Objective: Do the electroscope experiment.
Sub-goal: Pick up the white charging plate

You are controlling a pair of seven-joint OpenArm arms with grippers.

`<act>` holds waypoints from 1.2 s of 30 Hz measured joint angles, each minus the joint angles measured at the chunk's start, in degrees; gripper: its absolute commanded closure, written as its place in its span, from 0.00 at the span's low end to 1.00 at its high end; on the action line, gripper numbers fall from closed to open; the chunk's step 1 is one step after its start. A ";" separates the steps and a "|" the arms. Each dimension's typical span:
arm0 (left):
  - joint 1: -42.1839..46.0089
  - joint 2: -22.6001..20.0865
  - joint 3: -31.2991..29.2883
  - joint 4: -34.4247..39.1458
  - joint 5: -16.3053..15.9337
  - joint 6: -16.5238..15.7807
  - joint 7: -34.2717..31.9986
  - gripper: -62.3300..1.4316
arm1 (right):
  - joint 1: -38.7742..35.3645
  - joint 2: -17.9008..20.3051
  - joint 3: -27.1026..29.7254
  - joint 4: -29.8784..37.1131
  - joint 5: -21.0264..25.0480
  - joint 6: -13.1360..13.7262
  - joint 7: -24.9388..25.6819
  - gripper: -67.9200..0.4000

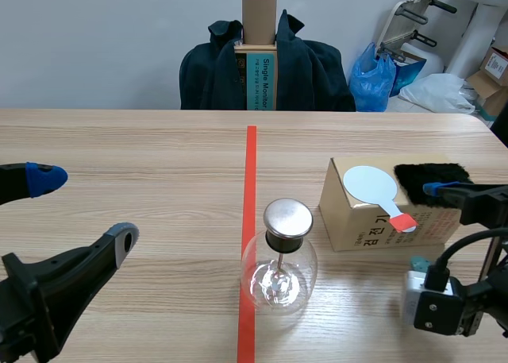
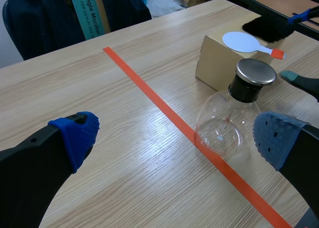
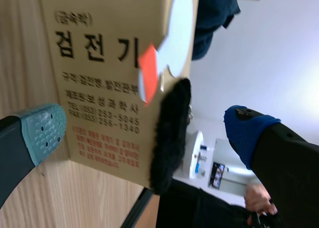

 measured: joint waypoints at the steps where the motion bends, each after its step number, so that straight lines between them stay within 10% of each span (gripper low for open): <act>1: 0.00 0.00 0.00 0.00 0.00 0.00 0.00 0.00 | 0.13 0.00 0.00 -0.39 -0.07 0.11 0.94 0.00; 25: 0.00 0.00 0.00 0.00 0.00 0.00 0.00 0.00 | 5.01 0.02 0.00 -2.05 -0.15 -0.13 7.06 0.01; 36: 0.00 0.00 0.00 0.00 0.00 0.00 0.00 0.00 | 5.01 0.02 0.00 -2.05 -0.17 -0.28 7.06 0.67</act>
